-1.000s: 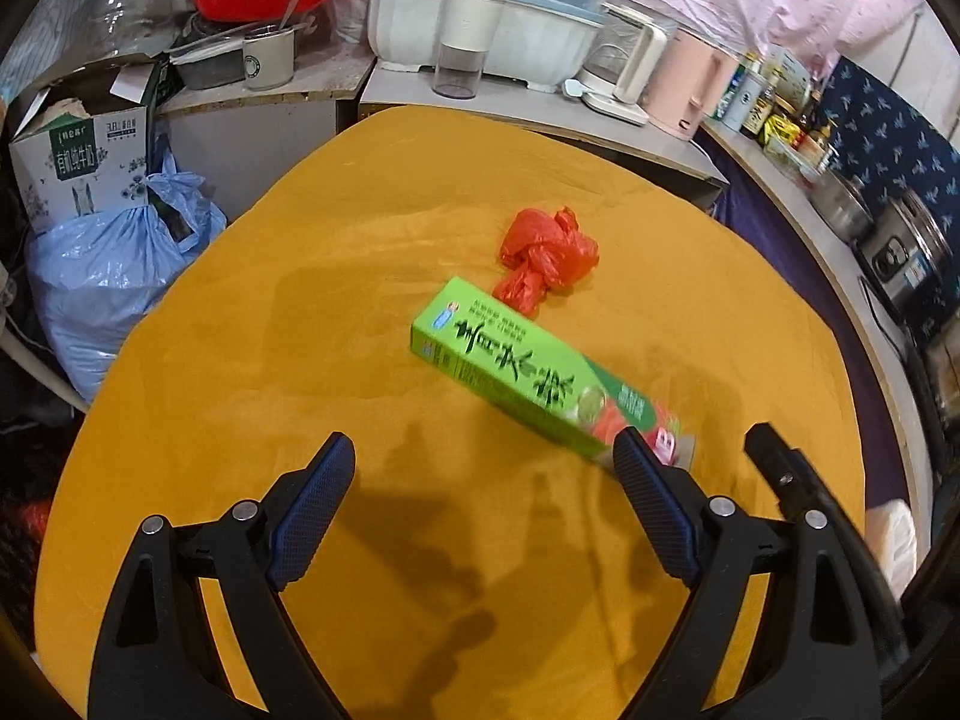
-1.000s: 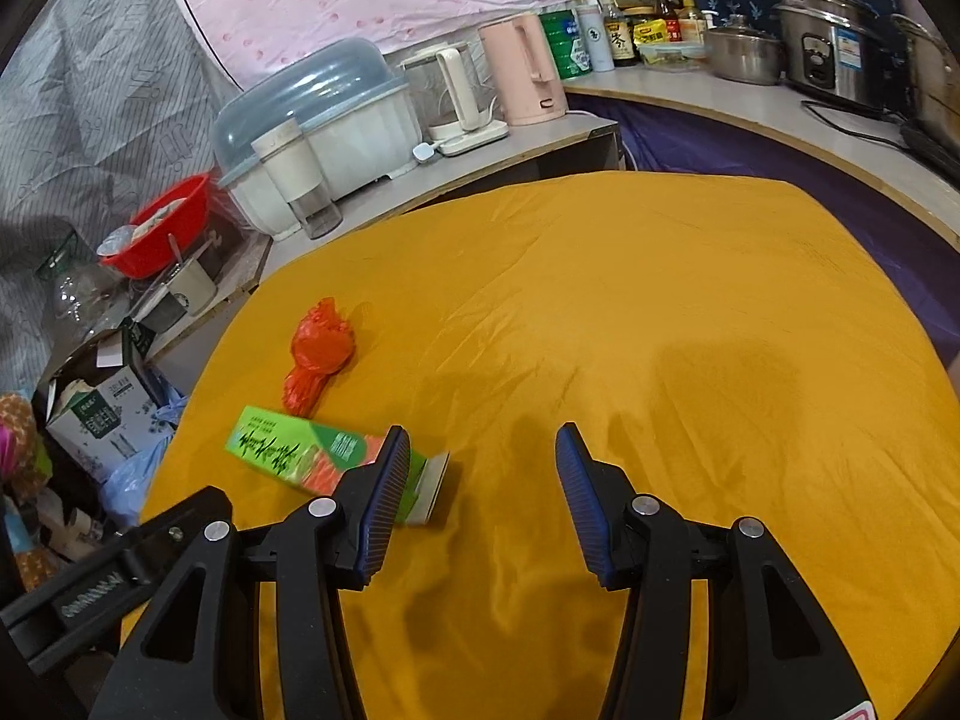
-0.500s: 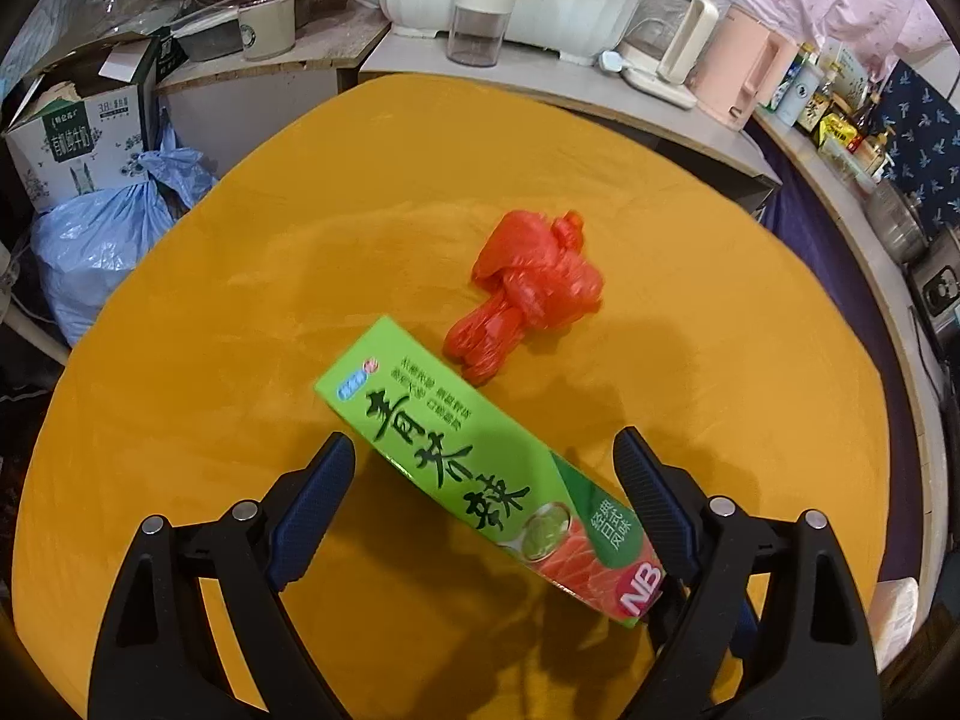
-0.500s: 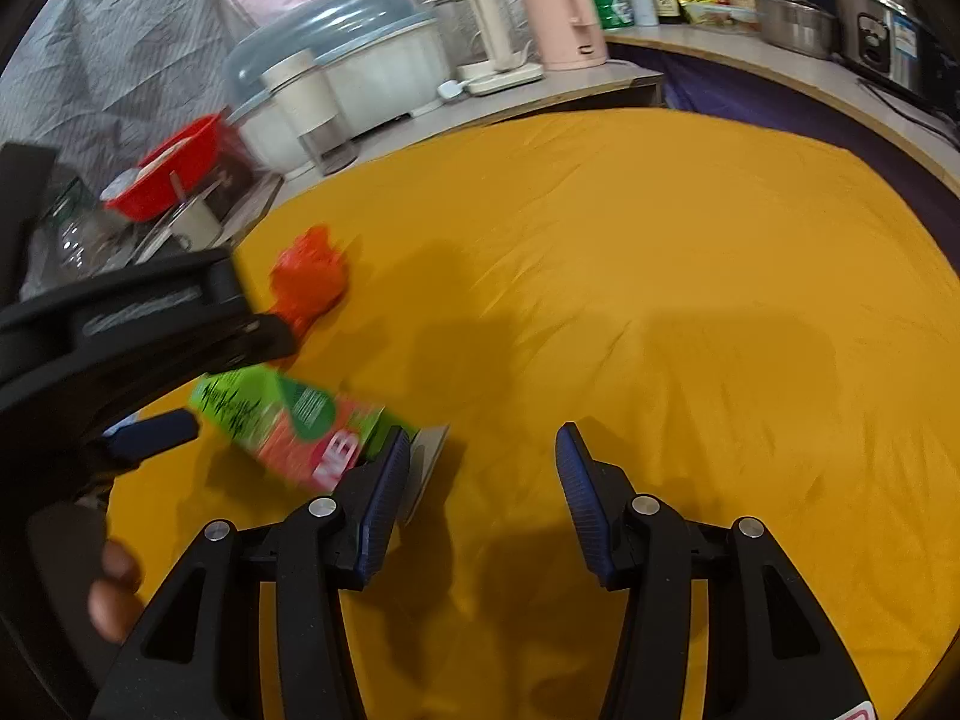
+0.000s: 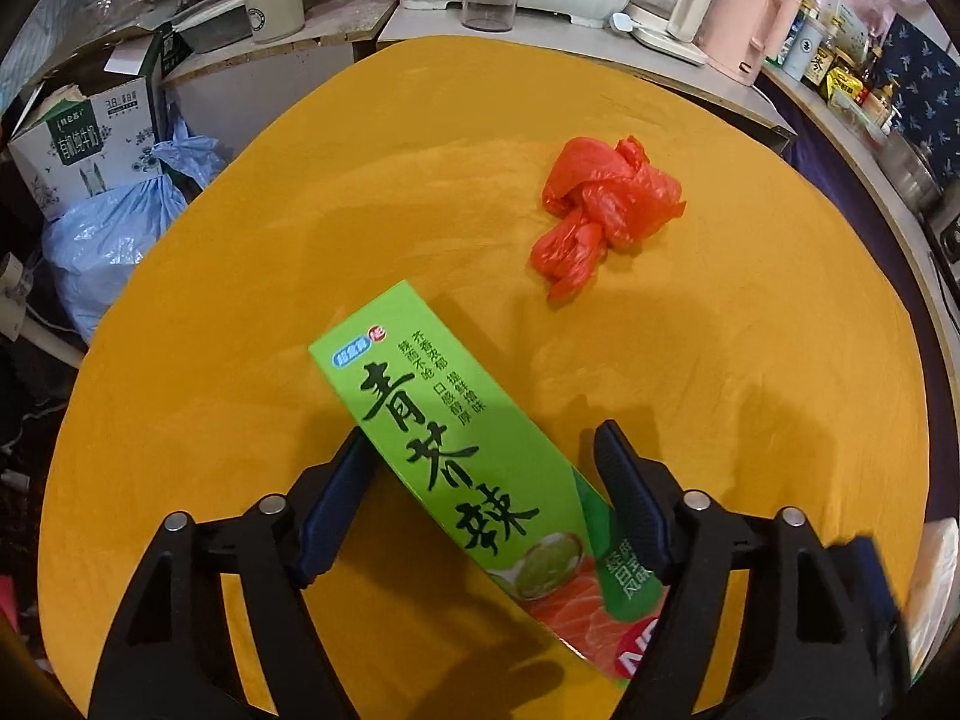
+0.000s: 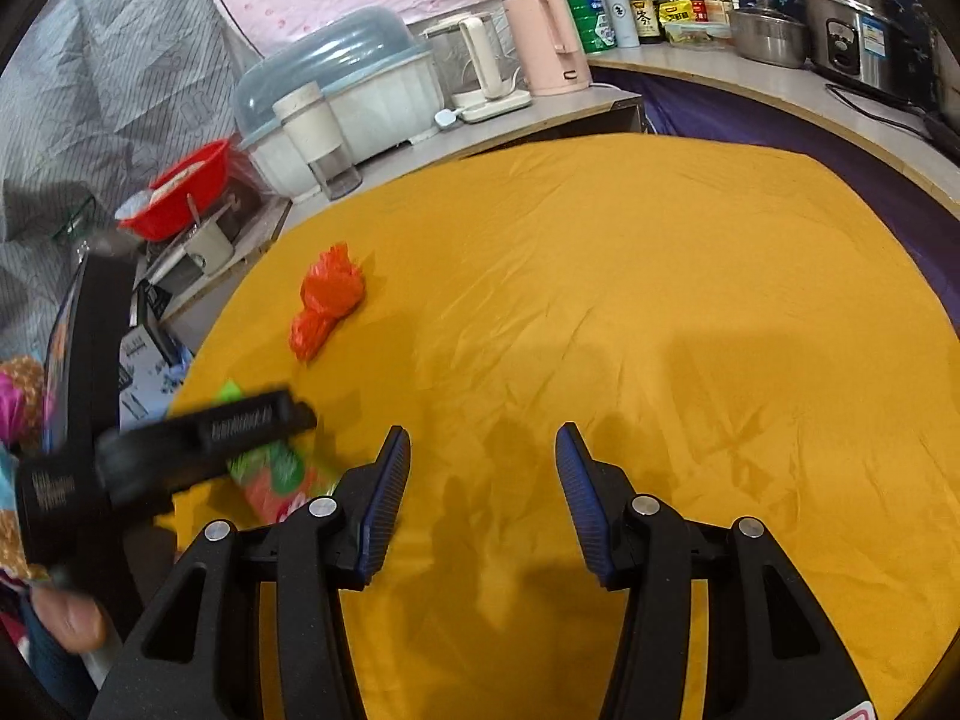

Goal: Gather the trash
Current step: 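Grasp the green NB carton with the left gripper while the right gripper grasps the red bag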

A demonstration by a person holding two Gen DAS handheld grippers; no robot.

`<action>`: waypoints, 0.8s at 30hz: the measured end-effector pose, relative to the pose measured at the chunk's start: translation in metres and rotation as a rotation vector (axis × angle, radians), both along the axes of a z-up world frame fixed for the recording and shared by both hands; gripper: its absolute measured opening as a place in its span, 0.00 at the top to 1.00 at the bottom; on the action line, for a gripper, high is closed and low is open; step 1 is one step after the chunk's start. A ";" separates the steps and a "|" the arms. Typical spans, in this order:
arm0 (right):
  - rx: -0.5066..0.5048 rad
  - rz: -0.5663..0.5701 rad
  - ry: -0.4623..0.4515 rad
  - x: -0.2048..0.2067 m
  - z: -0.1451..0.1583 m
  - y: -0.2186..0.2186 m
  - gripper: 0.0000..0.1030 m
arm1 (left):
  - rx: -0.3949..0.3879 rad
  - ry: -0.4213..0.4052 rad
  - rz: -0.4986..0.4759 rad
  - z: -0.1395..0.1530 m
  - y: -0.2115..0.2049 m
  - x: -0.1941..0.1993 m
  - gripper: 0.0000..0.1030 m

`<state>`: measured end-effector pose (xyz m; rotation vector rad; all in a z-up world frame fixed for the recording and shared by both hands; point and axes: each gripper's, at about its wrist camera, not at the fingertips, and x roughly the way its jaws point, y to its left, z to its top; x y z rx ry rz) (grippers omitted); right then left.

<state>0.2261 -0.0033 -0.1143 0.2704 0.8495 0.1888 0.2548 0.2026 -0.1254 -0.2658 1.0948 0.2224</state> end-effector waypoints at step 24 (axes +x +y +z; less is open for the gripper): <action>0.014 0.085 0.004 0.126 -0.012 0.121 0.52 | -0.017 -0.062 -0.049 0.010 0.062 -0.008 0.60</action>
